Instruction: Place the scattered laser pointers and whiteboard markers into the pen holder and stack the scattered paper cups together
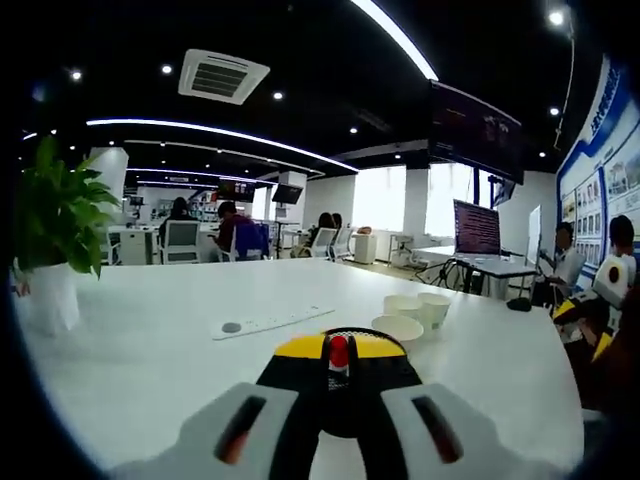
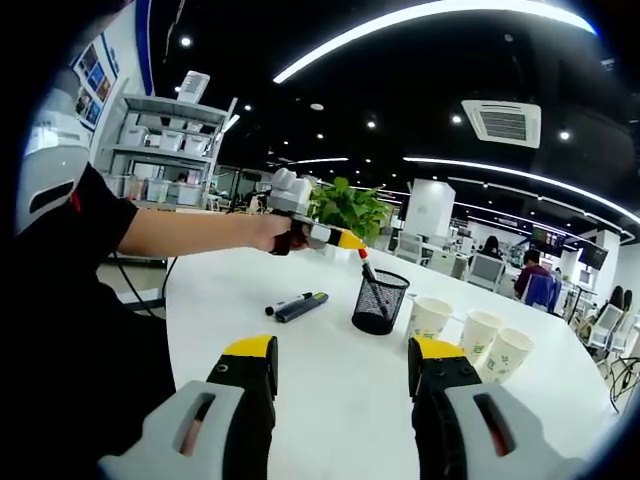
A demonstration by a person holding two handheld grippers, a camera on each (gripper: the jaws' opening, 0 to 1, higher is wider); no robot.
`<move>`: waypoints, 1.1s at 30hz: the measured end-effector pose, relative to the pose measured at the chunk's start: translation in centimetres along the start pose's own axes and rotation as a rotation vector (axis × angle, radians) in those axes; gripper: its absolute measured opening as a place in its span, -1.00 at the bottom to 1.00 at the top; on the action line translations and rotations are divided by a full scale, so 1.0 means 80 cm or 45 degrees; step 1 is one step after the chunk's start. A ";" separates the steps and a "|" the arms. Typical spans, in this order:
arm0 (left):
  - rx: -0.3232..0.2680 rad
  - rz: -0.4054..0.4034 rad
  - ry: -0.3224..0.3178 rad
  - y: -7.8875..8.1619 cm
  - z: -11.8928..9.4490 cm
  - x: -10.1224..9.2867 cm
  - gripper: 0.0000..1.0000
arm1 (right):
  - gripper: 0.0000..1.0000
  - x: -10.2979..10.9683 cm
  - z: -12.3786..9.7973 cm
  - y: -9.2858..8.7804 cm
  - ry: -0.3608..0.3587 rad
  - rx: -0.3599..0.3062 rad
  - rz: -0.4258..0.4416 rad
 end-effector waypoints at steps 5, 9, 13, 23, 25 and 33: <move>0.016 0.012 0.002 -0.004 0.003 -0.005 -0.80 | 0.09 -0.001 -0.001 0.000 -0.003 0.000 0.000; 0.031 0.053 -0.007 -0.005 0.007 -0.011 -0.80 | 0.09 -0.001 -0.001 0.000 -0.006 0.000 0.001; 0.035 0.066 -0.009 -0.005 0.009 -0.012 -0.80 | 0.09 -0.001 -0.001 -0.001 -0.005 0.001 0.001; 0.071 0.110 -0.026 -0.018 0.017 -0.024 -0.80 | 0.09 -0.003 -0.004 -0.002 -0.012 0.000 0.002; 0.077 0.122 -0.023 -0.019 0.018 -0.025 -0.80 | 0.09 -0.003 -0.004 -0.002 -0.012 0.000 0.000; 0.079 0.142 -0.014 -0.021 0.020 -0.026 -0.80 | 0.09 -0.004 -0.004 -0.005 -0.015 0.002 0.009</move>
Point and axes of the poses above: the point that each gripper's makers call its tool centre point, and the gripper's own axes: z roughly forward along the fingers, x roughly to its left, y roughly out of its top, the point moved 5 cm from there along -z, roughly backward along the fingers, and after that the axes turned 9 degrees about y, right-handed, at the moved point
